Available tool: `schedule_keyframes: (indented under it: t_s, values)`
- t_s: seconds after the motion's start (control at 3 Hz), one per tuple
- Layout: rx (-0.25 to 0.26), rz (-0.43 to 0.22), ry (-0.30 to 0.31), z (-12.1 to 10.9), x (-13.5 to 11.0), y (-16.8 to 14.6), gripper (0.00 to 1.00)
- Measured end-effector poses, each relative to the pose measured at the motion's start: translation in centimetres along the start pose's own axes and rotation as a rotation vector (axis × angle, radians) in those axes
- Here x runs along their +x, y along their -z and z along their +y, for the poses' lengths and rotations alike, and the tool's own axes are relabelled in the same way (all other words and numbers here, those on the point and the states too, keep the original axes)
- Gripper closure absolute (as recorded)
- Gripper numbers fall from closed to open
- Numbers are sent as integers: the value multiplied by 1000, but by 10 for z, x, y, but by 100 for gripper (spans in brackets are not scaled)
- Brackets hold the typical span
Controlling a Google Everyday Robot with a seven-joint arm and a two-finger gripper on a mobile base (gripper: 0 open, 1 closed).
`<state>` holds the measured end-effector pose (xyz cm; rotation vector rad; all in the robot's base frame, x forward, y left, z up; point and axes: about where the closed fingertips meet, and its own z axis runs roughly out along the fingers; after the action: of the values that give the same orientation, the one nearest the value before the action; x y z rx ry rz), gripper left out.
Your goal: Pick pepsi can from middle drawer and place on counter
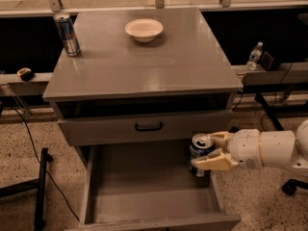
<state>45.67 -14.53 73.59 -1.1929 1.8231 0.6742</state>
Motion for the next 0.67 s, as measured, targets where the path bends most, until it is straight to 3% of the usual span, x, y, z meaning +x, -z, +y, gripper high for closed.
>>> schedule_keyframes:
  t_s: [0.33, 0.67]
  values:
    - [47, -11, 42, -9, -35, -9, 100]
    - [150, 45, 109, -40, -123, -9, 100]
